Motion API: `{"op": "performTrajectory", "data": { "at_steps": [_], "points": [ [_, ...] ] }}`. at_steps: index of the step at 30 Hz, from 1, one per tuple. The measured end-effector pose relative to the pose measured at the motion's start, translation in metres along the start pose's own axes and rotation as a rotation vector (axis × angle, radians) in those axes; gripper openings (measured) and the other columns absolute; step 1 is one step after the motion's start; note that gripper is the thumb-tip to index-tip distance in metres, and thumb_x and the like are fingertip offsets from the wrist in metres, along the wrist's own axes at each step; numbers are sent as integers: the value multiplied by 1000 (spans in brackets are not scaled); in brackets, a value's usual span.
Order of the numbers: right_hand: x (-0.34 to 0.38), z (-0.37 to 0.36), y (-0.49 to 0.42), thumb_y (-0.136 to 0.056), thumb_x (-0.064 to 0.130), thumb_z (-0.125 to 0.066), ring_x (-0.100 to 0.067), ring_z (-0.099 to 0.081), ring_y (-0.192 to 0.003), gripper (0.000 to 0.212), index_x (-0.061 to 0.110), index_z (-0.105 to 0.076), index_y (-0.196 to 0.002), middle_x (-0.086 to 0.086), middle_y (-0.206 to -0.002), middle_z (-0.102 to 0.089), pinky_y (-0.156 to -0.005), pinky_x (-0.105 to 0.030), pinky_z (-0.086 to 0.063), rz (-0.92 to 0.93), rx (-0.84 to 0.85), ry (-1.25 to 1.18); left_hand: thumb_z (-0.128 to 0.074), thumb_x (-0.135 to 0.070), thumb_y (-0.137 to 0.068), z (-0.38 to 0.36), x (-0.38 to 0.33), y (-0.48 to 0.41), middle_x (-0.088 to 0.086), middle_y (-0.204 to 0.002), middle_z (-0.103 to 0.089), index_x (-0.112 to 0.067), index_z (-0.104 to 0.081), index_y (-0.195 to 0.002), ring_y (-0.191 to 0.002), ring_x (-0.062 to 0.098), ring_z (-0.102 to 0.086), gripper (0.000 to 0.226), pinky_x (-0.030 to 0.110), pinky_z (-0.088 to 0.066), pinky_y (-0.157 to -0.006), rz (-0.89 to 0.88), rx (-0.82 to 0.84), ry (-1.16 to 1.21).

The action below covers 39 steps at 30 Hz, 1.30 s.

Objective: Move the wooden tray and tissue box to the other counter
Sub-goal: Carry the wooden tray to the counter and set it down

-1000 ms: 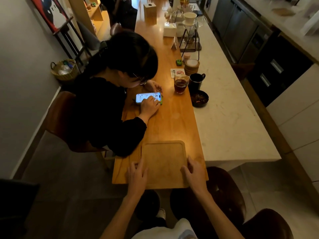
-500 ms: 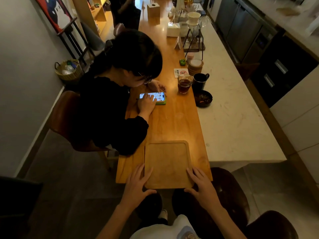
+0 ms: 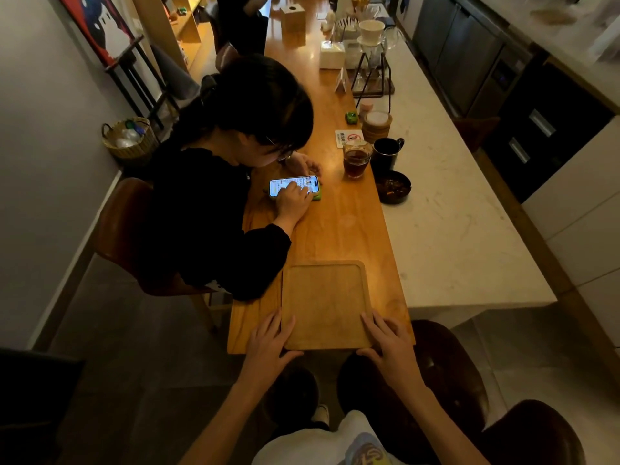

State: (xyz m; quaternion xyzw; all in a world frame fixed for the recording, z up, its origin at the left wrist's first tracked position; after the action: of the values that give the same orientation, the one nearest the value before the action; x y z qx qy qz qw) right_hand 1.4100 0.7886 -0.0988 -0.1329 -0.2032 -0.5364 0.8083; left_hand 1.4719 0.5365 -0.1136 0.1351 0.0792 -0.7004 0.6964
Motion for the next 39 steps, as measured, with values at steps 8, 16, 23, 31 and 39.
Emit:
{"op": "performTrajectory", "data": {
  "at_steps": [8,16,23,31,39],
  "points": [
    [0,-1,3,-80,39,-75,-29,-46,-128,81,23,-39,-150,-7,-151,-46,-105,-47,-45,9,1,10,-24,-70,-90,1,-1,0,17,-144,-50,-17,-47,-142,-134,26,-33,78,49,-43,-100,-6,41,-19],
    [1,-1,1,-83,46,-68,-30,-50,-124,76,22,-41,-150,-8,-148,-50,-100,-45,-47,12,-2,23,-19,-73,-90,3,0,1,17,-145,-49,-16,-48,-142,-136,27,-34,82,48,-39,-103,-5,42,11],
    [-2,-3,1,-82,42,-71,-27,-46,-125,77,24,-40,-150,-6,-150,-49,-101,-44,-47,-1,-1,-4,-20,-73,-90,3,2,0,18,-146,-48,-16,-48,-141,-137,27,-31,82,51,-41,-102,-6,42,28],
    [-3,-4,2,-83,40,-72,-27,-44,-129,76,27,-39,-150,-4,-151,-47,-105,-45,-42,-10,-7,-27,-20,-73,-90,4,2,2,18,-146,-47,-18,-42,-144,-137,27,-30,80,49,-38,-102,-4,54,43],
    [-1,-2,3,-81,40,-73,-26,-47,-125,76,26,-42,-149,-5,-149,-50,-102,-44,-45,-16,-23,-51,-19,-73,-90,5,2,3,19,-146,-47,-16,-45,-142,-137,27,-29,81,49,-36,-103,-5,57,55]
  ]
}}
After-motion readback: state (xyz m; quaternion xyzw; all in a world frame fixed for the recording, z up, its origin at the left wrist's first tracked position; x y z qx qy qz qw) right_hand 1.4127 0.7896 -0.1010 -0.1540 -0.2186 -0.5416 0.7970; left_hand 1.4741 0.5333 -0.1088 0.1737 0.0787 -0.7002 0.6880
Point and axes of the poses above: each hand's wrist, its own y-axis away from the middle knuckle, its own z-axis out of the back of the hand, x = y × z, the point moved 9 cm from there along -y, towards the middle knuckle
